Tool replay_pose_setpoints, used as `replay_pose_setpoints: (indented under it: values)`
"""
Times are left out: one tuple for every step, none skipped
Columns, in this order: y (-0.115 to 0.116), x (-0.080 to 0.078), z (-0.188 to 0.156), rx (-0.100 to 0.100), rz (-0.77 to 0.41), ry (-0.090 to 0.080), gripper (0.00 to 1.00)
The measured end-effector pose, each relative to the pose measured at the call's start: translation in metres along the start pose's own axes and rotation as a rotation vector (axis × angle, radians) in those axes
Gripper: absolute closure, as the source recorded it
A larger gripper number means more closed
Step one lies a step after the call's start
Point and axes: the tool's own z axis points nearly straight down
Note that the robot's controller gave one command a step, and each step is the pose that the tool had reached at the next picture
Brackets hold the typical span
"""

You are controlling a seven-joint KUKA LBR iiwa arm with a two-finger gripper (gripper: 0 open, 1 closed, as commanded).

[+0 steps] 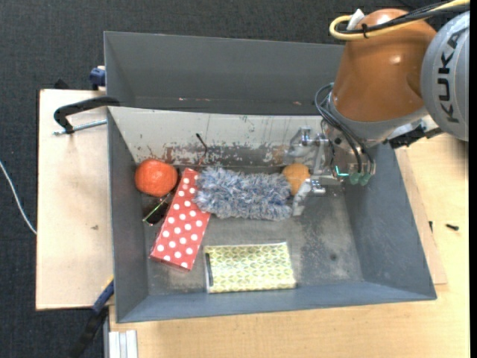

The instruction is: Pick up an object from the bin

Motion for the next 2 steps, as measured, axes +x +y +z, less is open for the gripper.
replay_pose_setpoints:
  values:
    - [0.000,-0.001,-0.005,0.000,0.000,-0.009,0.00]
    - [0.009,-0.010,0.038,0.000,0.009,-0.016,0.00]
